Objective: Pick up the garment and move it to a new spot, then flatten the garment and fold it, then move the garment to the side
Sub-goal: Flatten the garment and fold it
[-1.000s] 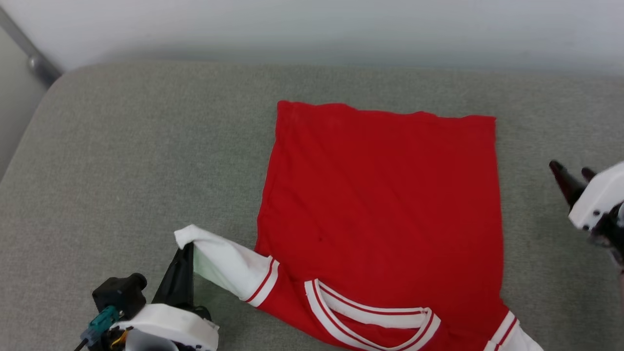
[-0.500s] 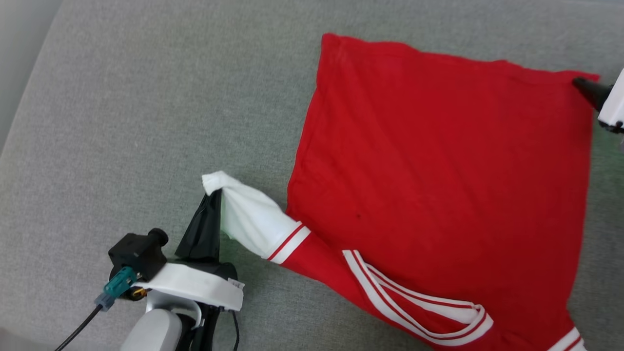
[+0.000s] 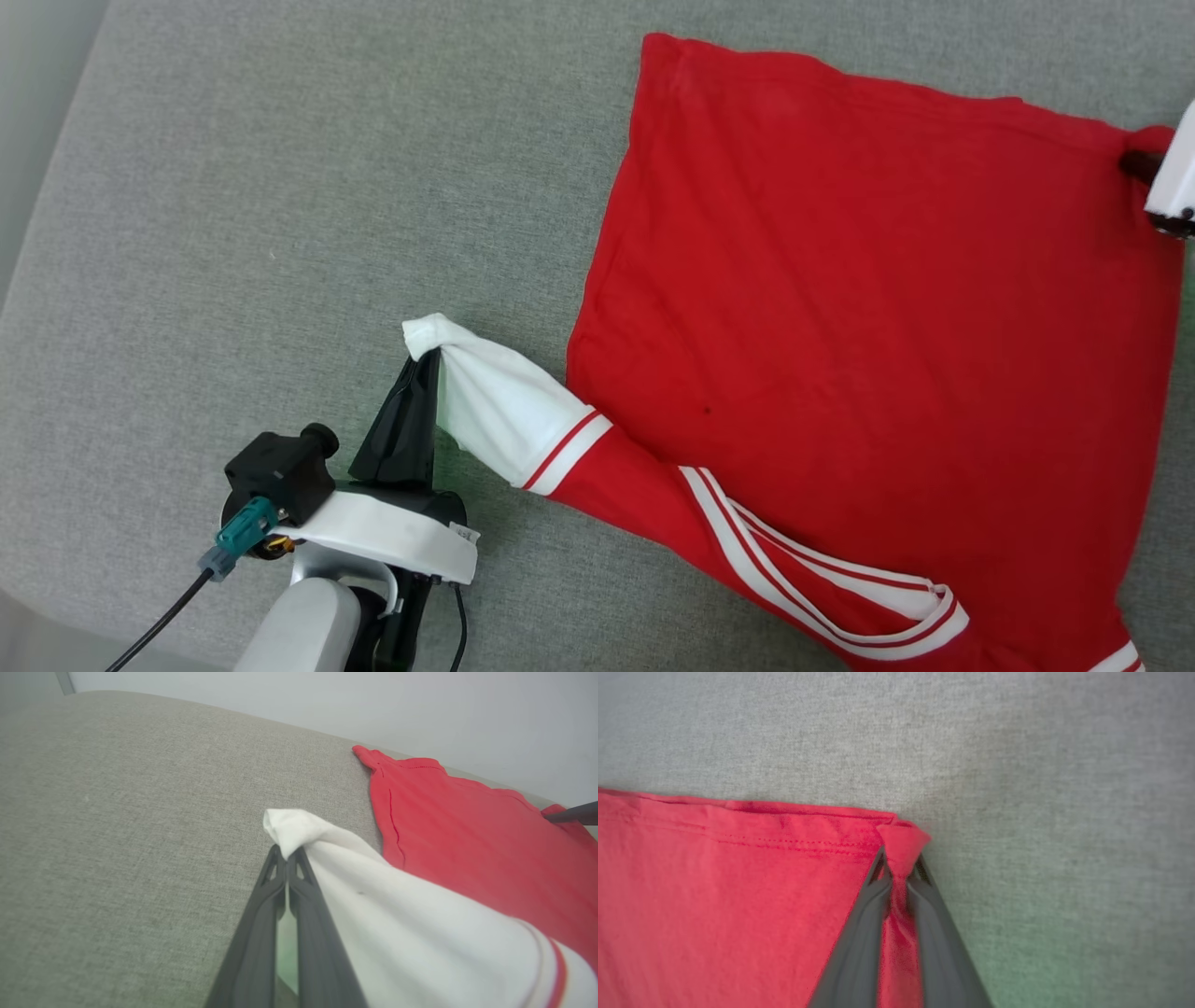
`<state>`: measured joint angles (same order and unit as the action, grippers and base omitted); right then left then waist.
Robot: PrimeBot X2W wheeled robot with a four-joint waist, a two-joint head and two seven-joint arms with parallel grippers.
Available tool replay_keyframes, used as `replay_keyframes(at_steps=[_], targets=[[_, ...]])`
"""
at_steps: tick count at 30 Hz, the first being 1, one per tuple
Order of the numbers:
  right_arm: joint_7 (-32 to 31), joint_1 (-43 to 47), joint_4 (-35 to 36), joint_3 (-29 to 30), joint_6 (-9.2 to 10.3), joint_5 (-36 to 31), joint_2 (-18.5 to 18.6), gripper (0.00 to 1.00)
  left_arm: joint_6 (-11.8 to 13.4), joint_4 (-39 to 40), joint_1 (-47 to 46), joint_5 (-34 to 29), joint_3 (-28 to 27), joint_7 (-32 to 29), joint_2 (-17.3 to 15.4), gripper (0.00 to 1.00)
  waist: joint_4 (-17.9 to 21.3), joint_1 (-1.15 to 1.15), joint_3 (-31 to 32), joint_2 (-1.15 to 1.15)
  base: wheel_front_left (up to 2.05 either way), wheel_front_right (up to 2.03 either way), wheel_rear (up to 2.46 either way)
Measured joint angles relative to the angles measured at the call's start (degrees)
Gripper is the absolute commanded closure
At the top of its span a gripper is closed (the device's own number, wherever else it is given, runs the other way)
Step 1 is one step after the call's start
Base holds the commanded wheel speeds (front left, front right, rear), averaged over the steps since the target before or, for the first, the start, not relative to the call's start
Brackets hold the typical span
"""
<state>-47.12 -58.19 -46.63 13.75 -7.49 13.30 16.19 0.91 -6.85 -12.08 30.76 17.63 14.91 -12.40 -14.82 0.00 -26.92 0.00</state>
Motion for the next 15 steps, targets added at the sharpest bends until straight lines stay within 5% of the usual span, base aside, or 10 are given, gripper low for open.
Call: replay_keyframes(at_steps=[15], targets=[[6.58,8.29,7.44,-9.38,-0.02,2.61,6.72,1.0,-0.13,-3.78,6.41,-0.02,-1.58,-0.14,0.12,1.0,2.64,0.0,13.13,0.0,0.0,0.0,0.0]])
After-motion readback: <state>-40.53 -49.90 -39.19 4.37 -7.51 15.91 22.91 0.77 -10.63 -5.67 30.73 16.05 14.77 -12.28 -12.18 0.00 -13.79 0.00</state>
